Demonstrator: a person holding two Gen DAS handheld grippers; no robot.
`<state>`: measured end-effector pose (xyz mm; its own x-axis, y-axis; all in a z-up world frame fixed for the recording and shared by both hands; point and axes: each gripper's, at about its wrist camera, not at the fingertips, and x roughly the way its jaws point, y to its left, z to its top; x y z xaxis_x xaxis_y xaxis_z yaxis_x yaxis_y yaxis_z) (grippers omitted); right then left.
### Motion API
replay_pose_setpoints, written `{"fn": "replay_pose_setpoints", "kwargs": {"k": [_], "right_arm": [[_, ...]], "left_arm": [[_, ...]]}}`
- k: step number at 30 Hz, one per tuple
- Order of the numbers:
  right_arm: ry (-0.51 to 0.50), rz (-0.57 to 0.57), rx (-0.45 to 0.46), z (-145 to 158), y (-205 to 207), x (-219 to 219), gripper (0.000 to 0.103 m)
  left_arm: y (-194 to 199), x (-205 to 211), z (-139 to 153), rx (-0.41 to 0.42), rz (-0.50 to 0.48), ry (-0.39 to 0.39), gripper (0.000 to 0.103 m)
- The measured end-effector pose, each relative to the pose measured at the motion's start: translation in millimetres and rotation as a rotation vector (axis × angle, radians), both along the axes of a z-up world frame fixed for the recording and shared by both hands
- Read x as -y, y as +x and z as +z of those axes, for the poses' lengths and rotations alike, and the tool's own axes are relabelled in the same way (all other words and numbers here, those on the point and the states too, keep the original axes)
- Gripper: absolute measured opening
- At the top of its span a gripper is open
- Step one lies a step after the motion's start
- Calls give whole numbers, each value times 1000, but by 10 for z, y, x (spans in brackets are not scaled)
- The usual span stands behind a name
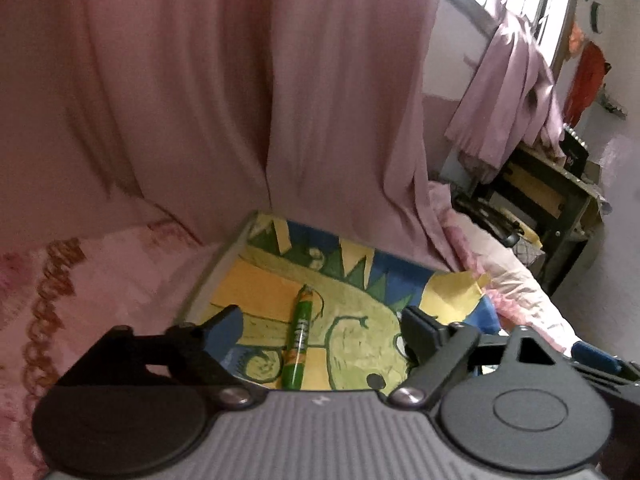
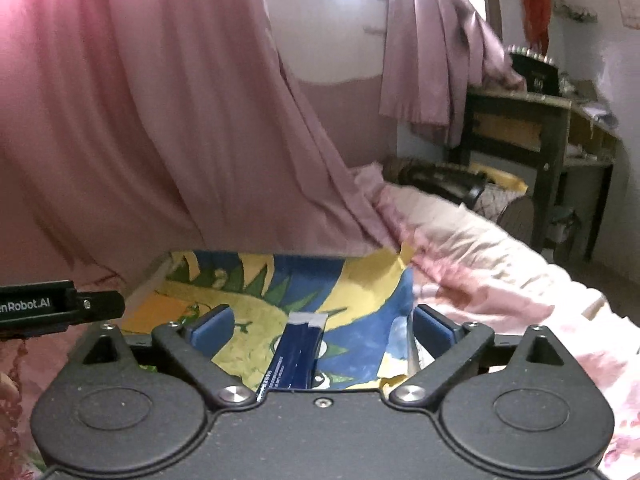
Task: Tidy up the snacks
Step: 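Open both grippers to drop the snacks in the tray and withdraw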
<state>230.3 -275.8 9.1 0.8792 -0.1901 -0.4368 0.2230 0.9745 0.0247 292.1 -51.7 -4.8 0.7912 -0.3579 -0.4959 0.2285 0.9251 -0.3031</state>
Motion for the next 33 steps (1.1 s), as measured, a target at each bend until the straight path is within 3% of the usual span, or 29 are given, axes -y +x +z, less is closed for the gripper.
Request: {"fn": "replay_pose_setpoints", "kwargs": {"k": [7, 14, 24, 33], "right_arm": [[-39, 32, 78, 191, -463, -144, 102], [-66, 64, 123, 309, -920, -286, 102], [-45, 79, 108, 342, -1466, -413, 102], [-4, 74, 55, 270, -1765, -461, 102]], "left_arm": [[-448, -61, 218, 91, 20, 63, 102], [-940, -184, 313, 149, 42, 130, 102], [-1557, -308, 343, 173, 71, 207, 102], [-1909, -533, 274, 137, 124, 247, 103]]}}
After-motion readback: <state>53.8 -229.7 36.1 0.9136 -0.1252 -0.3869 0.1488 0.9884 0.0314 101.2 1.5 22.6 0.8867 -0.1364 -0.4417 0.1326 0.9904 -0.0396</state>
